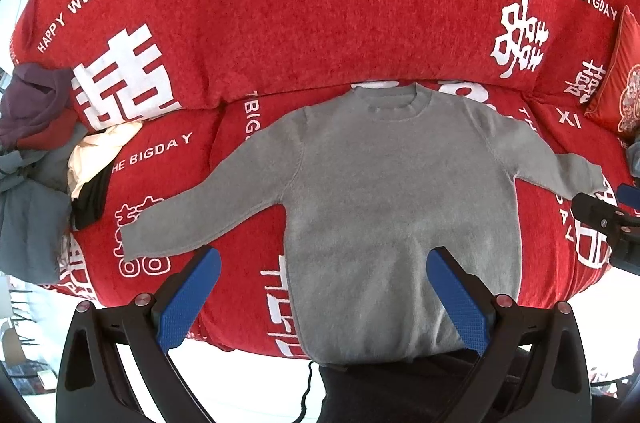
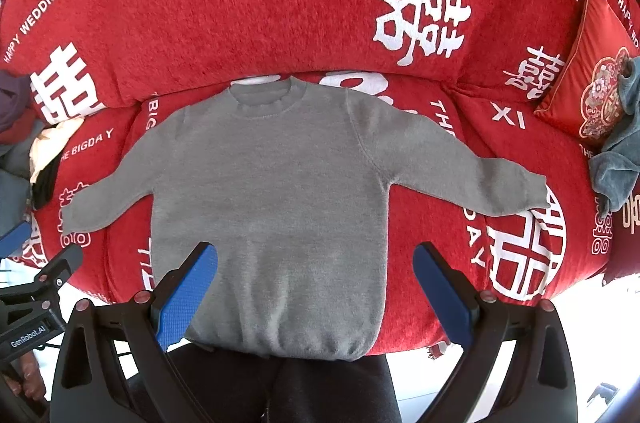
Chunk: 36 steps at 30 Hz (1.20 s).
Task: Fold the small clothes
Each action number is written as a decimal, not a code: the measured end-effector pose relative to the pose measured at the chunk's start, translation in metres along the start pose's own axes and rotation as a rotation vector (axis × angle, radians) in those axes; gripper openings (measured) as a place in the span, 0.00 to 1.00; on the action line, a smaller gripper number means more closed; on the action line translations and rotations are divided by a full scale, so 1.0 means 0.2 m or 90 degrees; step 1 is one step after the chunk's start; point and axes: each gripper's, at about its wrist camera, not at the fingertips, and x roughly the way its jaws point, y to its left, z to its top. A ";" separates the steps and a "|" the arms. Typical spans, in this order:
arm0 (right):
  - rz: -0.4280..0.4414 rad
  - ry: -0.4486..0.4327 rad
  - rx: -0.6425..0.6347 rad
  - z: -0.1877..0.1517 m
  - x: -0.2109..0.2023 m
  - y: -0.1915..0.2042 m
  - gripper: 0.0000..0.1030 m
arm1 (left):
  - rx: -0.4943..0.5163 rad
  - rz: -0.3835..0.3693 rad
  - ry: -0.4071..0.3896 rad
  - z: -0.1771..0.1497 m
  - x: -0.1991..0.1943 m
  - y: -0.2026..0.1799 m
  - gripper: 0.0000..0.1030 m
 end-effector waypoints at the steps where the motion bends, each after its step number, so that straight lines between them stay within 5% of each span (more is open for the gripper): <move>1: -0.001 0.001 0.000 0.00 0.00 0.00 0.96 | -0.001 -0.001 -0.001 0.00 0.00 0.00 1.00; 36: -0.011 0.012 -0.006 0.03 0.05 0.01 0.96 | -0.042 -0.022 0.013 0.05 0.10 0.06 1.00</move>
